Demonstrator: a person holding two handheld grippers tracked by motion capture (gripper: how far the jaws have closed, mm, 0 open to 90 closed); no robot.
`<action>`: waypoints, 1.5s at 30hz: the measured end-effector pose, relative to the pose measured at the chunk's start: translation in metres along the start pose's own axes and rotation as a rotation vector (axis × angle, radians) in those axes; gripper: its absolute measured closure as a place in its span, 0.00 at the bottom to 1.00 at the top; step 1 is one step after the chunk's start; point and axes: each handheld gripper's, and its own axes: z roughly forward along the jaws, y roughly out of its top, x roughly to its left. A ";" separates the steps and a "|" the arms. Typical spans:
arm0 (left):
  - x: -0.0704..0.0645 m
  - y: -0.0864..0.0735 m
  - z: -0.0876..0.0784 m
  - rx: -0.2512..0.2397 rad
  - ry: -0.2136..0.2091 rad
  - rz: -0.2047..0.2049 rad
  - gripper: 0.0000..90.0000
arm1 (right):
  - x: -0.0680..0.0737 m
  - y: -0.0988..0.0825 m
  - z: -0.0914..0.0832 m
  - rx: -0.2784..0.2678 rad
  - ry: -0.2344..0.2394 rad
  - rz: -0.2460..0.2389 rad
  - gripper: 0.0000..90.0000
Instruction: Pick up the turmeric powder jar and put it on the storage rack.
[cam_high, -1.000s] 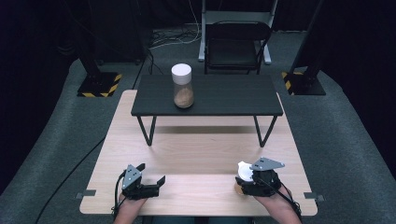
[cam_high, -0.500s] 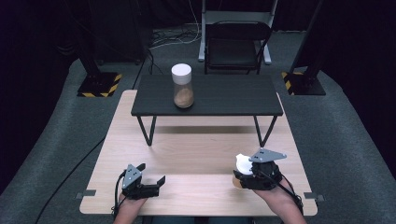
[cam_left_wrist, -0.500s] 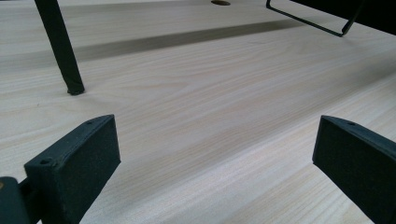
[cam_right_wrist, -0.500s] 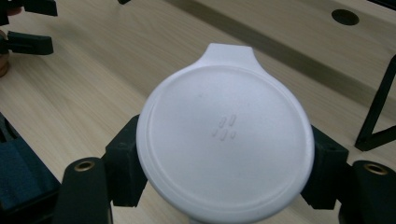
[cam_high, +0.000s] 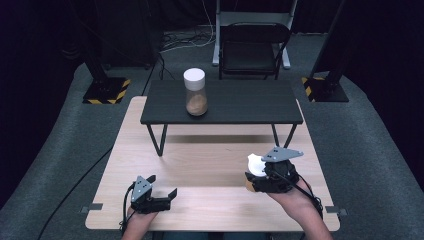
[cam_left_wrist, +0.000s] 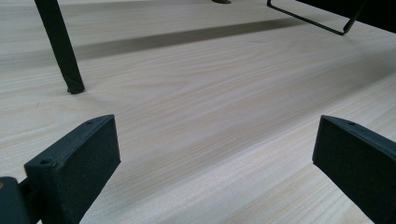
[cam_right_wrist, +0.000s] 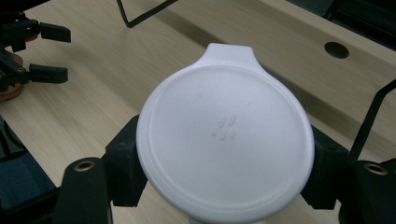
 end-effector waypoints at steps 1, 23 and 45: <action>0.000 0.000 0.000 -0.002 0.000 0.001 0.00 | 0.000 0.003 -0.002 -0.005 0.000 -0.001 0.33; 0.000 0.000 0.001 0.002 0.000 0.001 0.00 | -0.002 0.077 -0.029 -0.025 -0.047 0.016 0.33; -0.004 0.001 0.001 0.005 0.009 0.018 0.00 | -0.021 0.145 -0.029 -0.037 -0.083 0.042 0.33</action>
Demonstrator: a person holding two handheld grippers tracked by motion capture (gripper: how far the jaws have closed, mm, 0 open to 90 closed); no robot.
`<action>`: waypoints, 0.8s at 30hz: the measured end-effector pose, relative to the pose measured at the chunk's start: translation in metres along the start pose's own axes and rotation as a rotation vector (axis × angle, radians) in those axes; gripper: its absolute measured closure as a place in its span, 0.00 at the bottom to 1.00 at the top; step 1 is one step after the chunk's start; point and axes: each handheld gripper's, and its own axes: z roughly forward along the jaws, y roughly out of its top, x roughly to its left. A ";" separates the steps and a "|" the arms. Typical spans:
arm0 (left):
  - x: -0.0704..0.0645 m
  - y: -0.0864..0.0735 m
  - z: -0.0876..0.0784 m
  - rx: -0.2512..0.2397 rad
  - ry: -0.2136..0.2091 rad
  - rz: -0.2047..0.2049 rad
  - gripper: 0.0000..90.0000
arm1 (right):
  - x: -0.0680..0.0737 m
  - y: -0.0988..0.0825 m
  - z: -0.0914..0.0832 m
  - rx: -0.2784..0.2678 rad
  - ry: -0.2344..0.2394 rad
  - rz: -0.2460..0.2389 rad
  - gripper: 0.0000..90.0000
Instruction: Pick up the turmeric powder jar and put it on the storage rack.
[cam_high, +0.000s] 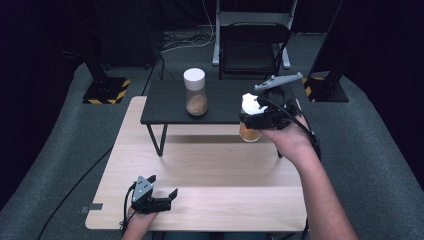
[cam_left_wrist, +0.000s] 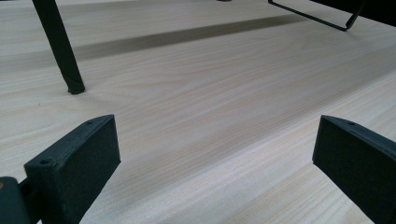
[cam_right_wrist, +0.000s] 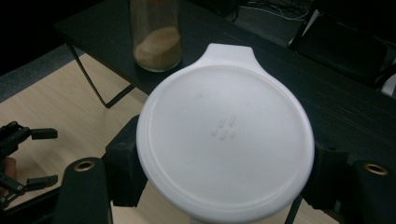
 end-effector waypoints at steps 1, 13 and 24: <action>0.000 0.000 0.000 0.001 0.001 0.005 0.00 | -0.002 0.003 0.001 0.003 0.001 0.003 0.33; 0.000 -0.001 -0.001 -0.005 -0.003 0.008 0.00 | -0.007 0.033 0.019 0.015 -0.067 0.052 0.33; 0.000 -0.001 0.000 -0.004 -0.006 0.011 0.00 | -0.017 0.062 0.051 0.029 -0.104 0.105 0.33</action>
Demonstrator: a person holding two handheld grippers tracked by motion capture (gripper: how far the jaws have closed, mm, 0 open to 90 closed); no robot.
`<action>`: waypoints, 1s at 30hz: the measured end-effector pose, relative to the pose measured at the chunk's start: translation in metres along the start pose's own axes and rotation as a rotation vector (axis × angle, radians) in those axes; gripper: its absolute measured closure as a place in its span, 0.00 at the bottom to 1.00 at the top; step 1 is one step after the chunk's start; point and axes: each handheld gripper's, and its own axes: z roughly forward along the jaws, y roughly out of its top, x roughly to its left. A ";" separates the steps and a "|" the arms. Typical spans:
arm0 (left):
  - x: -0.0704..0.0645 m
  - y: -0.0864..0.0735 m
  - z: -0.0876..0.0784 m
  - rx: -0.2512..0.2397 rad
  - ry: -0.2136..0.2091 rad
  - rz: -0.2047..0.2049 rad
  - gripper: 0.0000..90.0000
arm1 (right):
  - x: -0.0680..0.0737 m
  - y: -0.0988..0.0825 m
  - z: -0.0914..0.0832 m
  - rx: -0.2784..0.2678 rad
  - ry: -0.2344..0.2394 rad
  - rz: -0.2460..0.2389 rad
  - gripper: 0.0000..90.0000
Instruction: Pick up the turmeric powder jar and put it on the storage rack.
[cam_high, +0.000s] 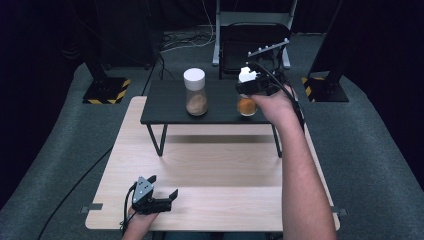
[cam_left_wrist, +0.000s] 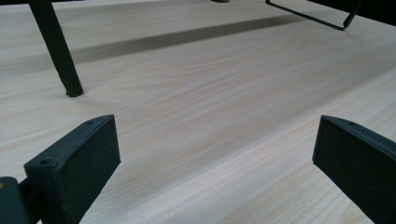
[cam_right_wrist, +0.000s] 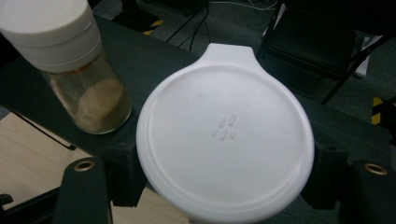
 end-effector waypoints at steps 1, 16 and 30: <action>0.000 0.000 0.000 0.002 0.000 0.002 0.00 | 0.000 0.002 0.002 -0.001 -0.001 -0.001 0.33; -0.001 0.000 0.001 0.003 0.006 0.000 0.00 | 0.000 0.015 0.021 0.018 0.000 0.013 0.33; -0.001 0.000 0.001 0.003 0.005 0.003 0.00 | -0.001 0.011 0.042 0.046 -0.004 0.045 0.33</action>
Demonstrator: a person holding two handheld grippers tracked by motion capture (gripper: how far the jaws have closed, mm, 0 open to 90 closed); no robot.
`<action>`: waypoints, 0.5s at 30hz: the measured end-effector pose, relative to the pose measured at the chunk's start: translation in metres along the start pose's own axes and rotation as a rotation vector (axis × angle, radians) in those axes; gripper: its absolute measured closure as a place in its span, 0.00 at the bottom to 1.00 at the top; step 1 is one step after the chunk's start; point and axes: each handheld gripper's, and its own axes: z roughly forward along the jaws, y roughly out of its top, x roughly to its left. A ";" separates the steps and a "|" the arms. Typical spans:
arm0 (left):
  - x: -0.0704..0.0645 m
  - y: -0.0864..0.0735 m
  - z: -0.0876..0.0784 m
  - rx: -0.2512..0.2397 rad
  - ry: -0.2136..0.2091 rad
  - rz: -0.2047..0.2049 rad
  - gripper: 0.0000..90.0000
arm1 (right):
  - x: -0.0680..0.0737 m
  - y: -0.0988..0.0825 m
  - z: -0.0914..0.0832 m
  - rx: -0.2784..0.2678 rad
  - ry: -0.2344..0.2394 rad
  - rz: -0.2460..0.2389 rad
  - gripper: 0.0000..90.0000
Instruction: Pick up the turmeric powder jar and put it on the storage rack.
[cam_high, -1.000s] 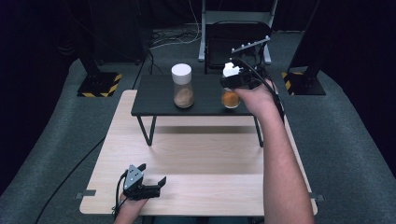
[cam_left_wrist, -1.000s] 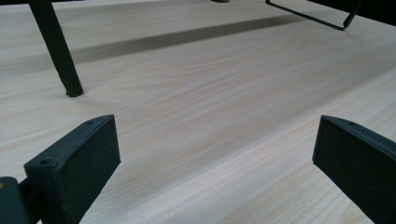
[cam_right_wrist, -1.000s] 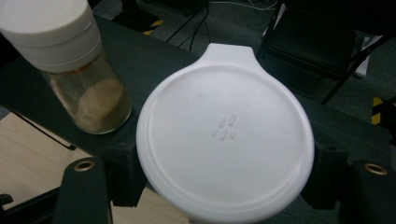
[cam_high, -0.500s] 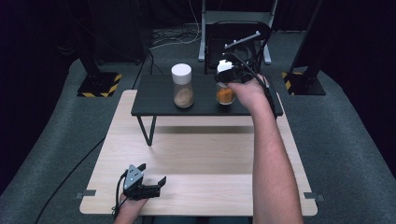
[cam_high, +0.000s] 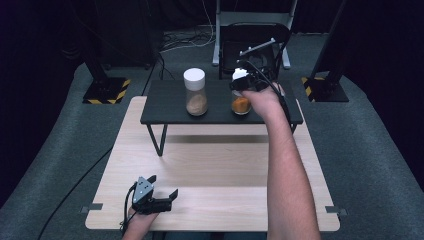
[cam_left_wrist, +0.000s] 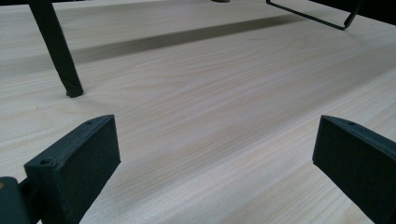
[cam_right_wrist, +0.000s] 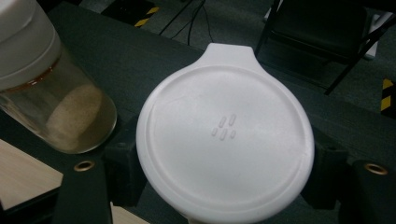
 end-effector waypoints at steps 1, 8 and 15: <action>0.000 0.000 0.000 0.000 0.000 0.001 0.00 | 0.000 -0.001 0.001 -0.004 0.000 0.009 0.33; 0.001 0.000 0.000 -0.002 -0.001 -0.003 0.00 | -0.002 -0.005 0.001 -0.019 0.005 0.006 0.33; 0.001 -0.001 0.000 -0.010 0.001 -0.011 0.00 | -0.002 -0.006 0.003 -0.021 0.000 0.002 0.33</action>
